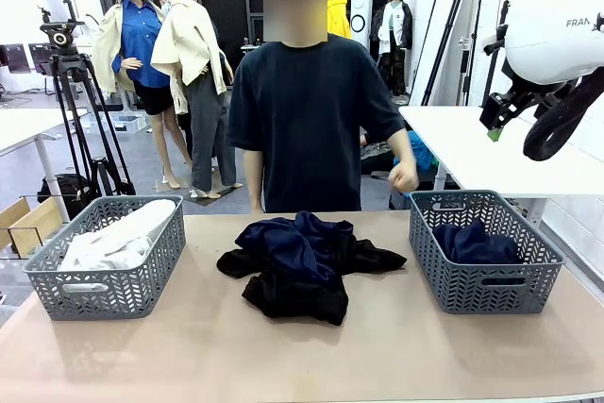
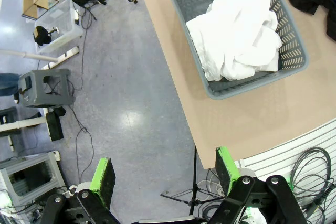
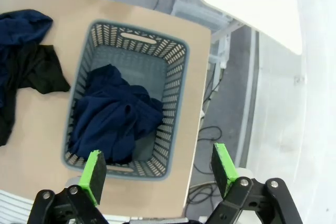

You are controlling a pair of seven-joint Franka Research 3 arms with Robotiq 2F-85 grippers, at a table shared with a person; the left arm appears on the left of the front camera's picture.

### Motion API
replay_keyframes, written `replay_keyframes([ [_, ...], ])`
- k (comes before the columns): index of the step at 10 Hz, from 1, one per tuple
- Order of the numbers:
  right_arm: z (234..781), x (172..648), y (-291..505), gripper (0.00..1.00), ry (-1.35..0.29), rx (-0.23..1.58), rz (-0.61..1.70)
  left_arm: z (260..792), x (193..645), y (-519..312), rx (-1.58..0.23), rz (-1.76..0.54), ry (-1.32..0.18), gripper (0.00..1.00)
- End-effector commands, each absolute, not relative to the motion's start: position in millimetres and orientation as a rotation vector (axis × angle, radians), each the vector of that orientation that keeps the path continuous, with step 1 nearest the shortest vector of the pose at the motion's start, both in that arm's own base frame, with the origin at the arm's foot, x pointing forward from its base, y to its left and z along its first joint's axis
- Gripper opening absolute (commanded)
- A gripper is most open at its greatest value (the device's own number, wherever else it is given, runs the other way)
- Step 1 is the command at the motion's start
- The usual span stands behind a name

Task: Sort the tops and bottoms.
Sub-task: Lift clothes from the center of the table with your left hand.

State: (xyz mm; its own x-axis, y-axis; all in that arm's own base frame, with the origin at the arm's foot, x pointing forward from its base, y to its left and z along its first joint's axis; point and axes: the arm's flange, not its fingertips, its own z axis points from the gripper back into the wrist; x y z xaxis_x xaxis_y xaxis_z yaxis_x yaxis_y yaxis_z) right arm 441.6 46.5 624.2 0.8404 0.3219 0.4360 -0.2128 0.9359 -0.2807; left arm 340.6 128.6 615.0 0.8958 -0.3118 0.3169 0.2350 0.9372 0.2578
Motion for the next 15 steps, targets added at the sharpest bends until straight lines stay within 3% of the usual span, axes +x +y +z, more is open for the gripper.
replay_keyframes([
  [1,627.9,451.3,15.1,1.00,-0.438,-0.290,0.224,615.1,340.6,128.6,0.216,-0.286,-0.363,1.00],
  [3,619.6,448.3,-32.1,1.00,-0.378,-0.287,0.131,641.0,348.0,74.9,0.192,-0.447,-0.514,1.00],
  [8,586.0,424.2,-136.7,1.00,-0.251,-0.280,-0.122,657.5,371.8,-95.9,-0.031,-0.824,-0.668,1.00],
  [12,554.4,398.7,-190.4,1.00,-0.190,-0.255,-0.267,610.3,378.1,-253.9,-0.088,-1.125,-0.691,1.00],
  [15,532.8,359.3,-232.3,1.00,-0.175,-0.188,-0.380,571.2,384.9,-318.8,-0.031,-1.146,-0.745,1.00],
])
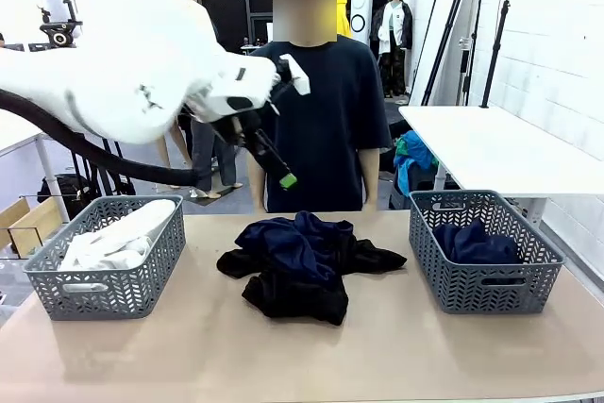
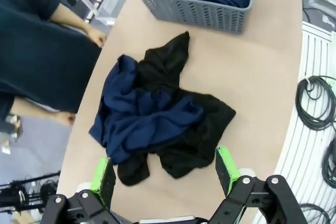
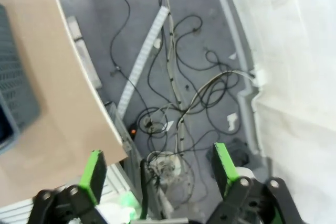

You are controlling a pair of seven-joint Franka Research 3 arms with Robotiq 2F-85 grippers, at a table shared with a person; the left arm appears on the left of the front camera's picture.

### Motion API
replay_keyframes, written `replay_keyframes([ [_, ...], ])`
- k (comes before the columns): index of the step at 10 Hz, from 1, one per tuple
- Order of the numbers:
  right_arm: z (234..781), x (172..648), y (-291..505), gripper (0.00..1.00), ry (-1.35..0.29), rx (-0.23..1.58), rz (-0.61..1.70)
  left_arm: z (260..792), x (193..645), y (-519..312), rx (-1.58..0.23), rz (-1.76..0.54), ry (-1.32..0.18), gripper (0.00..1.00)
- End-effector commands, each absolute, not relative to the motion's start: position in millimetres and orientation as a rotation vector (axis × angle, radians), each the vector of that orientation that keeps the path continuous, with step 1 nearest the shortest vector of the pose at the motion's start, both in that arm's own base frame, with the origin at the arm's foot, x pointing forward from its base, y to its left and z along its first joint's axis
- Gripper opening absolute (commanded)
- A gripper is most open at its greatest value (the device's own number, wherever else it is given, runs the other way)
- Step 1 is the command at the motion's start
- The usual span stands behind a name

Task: Sort the tops and bottoms.
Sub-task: Lift clothes from the center of the table with your left hand.

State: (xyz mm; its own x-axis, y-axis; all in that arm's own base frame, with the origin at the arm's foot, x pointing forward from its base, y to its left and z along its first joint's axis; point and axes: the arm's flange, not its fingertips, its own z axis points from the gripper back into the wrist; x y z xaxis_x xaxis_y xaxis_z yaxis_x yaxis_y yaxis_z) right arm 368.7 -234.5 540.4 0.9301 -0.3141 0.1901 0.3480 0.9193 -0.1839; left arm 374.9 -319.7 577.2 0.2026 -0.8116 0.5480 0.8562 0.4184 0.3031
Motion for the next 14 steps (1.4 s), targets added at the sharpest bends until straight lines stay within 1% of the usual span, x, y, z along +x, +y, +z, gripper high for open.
replay_keyframes([
  [1,525.3,353.5,-238.6,1.00,-0.179,-0.167,-0.400,553.8,382.3,-317.9,-0.009,-1.142,-0.770,1.00],
  [2,540.4,368.7,-234.5,1.00,-0.159,-0.217,-0.342,577.2,374.9,-319.7,-0.073,-1.165,-0.715,1.00],
  [4,540.4,368.7,-234.5,1.00,-0.159,-0.217,-0.342,577.2,374.9,-319.7,-0.073,-1.165,-0.715,1.00],
  [5,540.4,368.7,-234.5,1.00,-0.159,-0.217,-0.342,564.3,380.8,-327.0,-0.061,-1.172,-0.732,1.00],
  [6,540.4,368.7,-234.5,1.00,-0.159,-0.217,-0.342,545.5,399.4,-338.4,0.025,-1.084,-0.709,1.00],
  [7,540.4,368.7,-234.5,1.00,-0.159,-0.217,-0.342,524.1,420.7,-351.3,0.061,-1.045,-0.673,1.00],
  [9,540.4,368.7,-234.5,1.00,-0.159,-0.217,-0.342,487.3,448.1,-368.0,0.100,-1.031,-0.605,1.00],
  [12,540.4,368.7,-234.5,1.00,-0.159,-0.217,-0.342,443.9,470.5,-379.3,0.015,-1.044,-0.488,1.00],
  [14,540.4,368.7,-234.5,1.00,-0.159,-0.217,-0.342,422.5,476.6,-376.5,-0.046,-1.047,-0.420,1.00],
])
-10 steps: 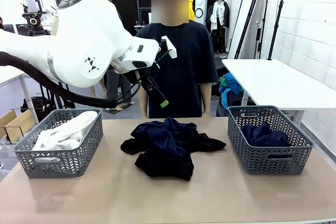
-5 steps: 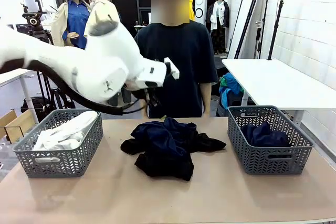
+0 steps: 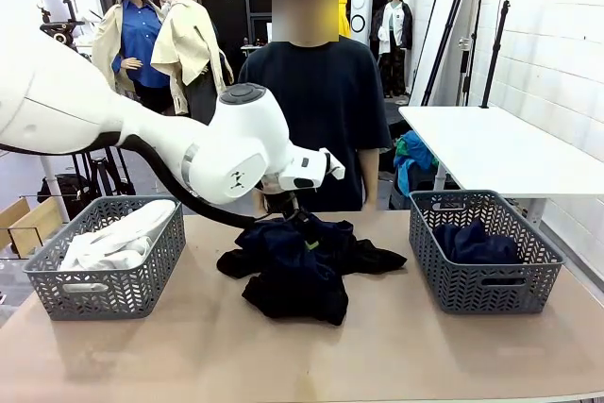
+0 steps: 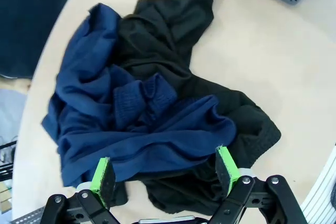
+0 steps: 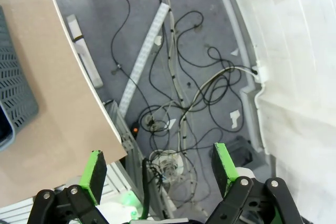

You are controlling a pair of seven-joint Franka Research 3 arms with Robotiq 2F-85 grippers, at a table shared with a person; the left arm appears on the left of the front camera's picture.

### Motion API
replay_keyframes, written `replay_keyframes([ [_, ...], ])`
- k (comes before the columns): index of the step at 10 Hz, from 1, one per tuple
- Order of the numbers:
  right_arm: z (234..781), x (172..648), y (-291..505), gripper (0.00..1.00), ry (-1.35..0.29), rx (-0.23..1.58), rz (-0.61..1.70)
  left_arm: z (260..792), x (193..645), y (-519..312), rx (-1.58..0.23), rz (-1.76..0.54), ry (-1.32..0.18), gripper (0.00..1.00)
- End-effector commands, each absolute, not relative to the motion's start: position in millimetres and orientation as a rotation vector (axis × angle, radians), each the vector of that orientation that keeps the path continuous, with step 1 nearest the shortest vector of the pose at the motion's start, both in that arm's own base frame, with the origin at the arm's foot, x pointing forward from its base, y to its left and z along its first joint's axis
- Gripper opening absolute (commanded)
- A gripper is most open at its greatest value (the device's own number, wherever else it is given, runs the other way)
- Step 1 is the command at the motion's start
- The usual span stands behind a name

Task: Sort the tops and bottoms.
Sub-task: Lift clothes from the center of the table with your left hand.

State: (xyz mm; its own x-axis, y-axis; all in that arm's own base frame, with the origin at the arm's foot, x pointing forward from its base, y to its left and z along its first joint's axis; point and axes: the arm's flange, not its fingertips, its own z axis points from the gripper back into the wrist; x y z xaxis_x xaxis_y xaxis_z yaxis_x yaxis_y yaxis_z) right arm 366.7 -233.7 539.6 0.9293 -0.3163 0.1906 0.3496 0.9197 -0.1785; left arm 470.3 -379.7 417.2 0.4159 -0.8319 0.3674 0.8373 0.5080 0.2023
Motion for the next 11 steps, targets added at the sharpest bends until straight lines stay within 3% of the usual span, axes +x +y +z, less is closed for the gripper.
replay_keyframes([
  [1,540.4,368.7,-234.5,1.00,-0.159,-0.217,-0.342,413.3,482.1,-375.6,-0.037,-1.056,-0.405,1.00],
  [7,540.4,368.7,-234.5,1.00,-0.159,-0.217,-0.342,370.2,494.5,-373.4,-0.016,-1.089,-0.347,1.00],
  [11,540.4,368.7,-234.5,1.00,-0.159,-0.217,-0.342,369.1,495.0,-371.6,-0.020,-1.079,-0.351,0.20],
])
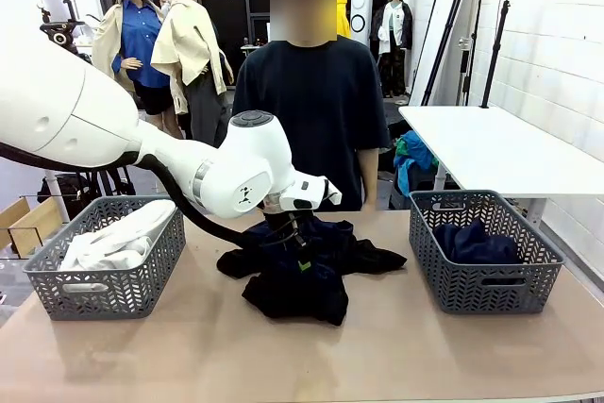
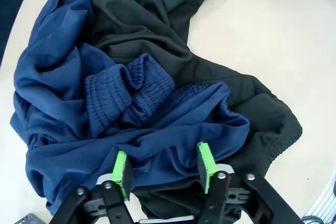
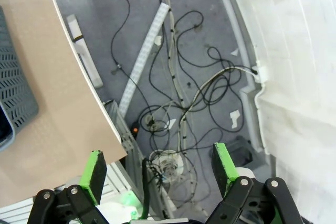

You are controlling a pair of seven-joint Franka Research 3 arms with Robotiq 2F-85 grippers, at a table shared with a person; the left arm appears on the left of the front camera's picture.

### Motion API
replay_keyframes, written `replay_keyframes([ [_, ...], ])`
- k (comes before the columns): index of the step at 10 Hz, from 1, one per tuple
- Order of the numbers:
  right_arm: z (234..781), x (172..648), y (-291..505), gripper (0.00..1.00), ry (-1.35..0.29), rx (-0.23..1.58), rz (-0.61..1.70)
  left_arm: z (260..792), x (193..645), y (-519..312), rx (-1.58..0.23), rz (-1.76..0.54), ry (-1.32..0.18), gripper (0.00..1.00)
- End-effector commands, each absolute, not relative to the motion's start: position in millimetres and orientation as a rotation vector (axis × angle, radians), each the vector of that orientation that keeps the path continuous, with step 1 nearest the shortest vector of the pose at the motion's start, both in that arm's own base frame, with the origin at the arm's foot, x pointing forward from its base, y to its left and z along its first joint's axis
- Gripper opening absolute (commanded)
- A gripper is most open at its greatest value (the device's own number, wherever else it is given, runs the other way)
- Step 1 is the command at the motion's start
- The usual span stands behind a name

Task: Sort the tops and bottoms.
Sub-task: Lift clothes from the center of the table with your left hand.

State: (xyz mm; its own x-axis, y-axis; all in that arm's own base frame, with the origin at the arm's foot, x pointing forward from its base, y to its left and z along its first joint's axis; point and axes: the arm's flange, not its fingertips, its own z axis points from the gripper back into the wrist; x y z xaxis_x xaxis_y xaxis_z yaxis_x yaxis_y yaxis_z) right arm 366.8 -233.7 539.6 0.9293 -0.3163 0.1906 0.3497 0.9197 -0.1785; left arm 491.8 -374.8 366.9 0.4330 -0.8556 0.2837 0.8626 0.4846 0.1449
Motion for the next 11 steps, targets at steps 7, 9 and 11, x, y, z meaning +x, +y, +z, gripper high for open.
replay_keyframes([
  [7,540.4,368.7,-234.5,1.00,-0.159,-0.217,-0.342,384.7,499.9,-363.4,-0.063,-1.021,-0.385,0.00],
  [9,540.4,368.7,-234.5,1.00,-0.159,-0.217,-0.342,409.3,500.9,-352.7,-0.077,-0.997,-0.417,0.00],
  [11,540.4,368.7,-234.5,1.00,-0.159,-0.217,-0.342,455.5,499.7,-336.5,-0.109,-0.972,-0.480,0.00],
])
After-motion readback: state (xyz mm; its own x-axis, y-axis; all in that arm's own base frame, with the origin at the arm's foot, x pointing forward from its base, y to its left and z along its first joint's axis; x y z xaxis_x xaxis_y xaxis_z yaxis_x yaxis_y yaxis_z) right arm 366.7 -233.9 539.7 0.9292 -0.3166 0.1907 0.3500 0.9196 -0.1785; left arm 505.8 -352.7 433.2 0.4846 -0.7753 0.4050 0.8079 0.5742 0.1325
